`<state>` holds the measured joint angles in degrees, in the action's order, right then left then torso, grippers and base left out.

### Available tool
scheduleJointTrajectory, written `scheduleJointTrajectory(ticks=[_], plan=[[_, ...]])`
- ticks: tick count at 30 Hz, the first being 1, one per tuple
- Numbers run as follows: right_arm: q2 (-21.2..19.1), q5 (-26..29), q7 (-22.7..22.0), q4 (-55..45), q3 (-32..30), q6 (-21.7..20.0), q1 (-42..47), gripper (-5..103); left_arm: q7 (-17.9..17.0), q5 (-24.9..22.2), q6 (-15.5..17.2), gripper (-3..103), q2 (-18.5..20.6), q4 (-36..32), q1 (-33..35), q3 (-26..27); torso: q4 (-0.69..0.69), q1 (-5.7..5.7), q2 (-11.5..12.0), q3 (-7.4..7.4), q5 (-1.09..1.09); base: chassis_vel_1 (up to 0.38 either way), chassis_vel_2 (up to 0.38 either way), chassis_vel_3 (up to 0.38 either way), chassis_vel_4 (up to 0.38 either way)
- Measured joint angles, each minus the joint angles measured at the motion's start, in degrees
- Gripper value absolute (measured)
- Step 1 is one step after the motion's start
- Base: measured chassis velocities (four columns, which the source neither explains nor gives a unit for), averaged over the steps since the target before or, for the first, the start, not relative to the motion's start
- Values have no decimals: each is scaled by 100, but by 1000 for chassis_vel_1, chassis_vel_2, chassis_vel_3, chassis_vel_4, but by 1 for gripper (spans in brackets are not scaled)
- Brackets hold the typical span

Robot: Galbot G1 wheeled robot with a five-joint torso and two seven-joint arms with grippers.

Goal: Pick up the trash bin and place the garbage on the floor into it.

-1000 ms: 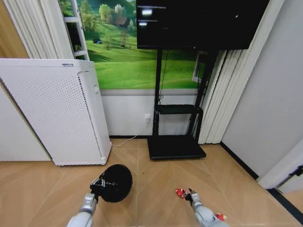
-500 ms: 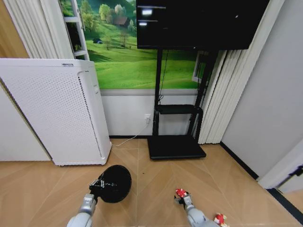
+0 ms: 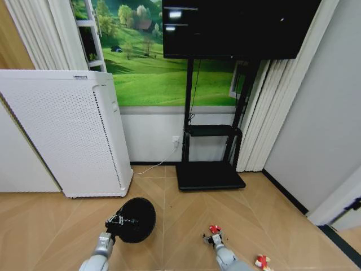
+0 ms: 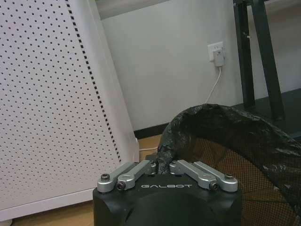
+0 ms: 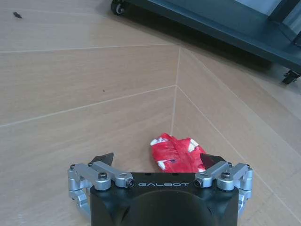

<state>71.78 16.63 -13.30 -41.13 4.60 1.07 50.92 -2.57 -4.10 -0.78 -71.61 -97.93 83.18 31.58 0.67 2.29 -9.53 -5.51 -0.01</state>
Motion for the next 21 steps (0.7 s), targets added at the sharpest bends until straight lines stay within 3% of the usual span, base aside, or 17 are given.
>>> scheduleJointTrajectory(ticks=[8, 11, 13, 16, 17, 18, 19, 21], plan=[[16, -175, -188, 24, -75, -76, -19, 101, 2, 2, -21, 6, -15, 9, 7, -13, 0, 0, 0, 0, 0, 0, 0, 0, 0], [38, -295, -208, 68, -82, -85, -23, 95, 2, 4, -23, 6, -13, 11, 8, -14, 0, 0, 0, 0, 1, 0, 0, 0, 0], [61, -351, -213, 109, -91, -88, -24, 85, 2, 4, -33, 6, 3, 11, 23, -11, 0, 0, 0, 0, 1, 0, 0, 0, 0], [66, -363, -213, 122, -93, -87, -24, 80, 2, 4, -40, 6, 10, 11, 37, -3, 0, 0, 0, 0, 1, 0, 0, 0, 0], [66, -364, -213, 123, -94, -86, -24, 74, 2, 4, -47, 6, 14, 12, 48, 6, 0, 0, 0, 0, 1, 0, 0, 0, 0], [66, -365, -213, 122, -95, -80, -22, 62, 2, 4, -62, 6, 19, 14, 60, 13, 0, 0, 0, 0, 1, 0, 0, 0, 0], [66, -365, -213, 122, -95, -80, -22, 62, 2, 4, -62, 6, 19, 14, 60, 13, 0, 0, 0, 0, 1, 0, 0, 0, 0], [66, -364, -214, 121, -98, -69, -20, 51, 4, 4, -69, 6, 20, 15, 68, 14, 0, 0, 0, 1, -1, 0, 0, 0, 0]])
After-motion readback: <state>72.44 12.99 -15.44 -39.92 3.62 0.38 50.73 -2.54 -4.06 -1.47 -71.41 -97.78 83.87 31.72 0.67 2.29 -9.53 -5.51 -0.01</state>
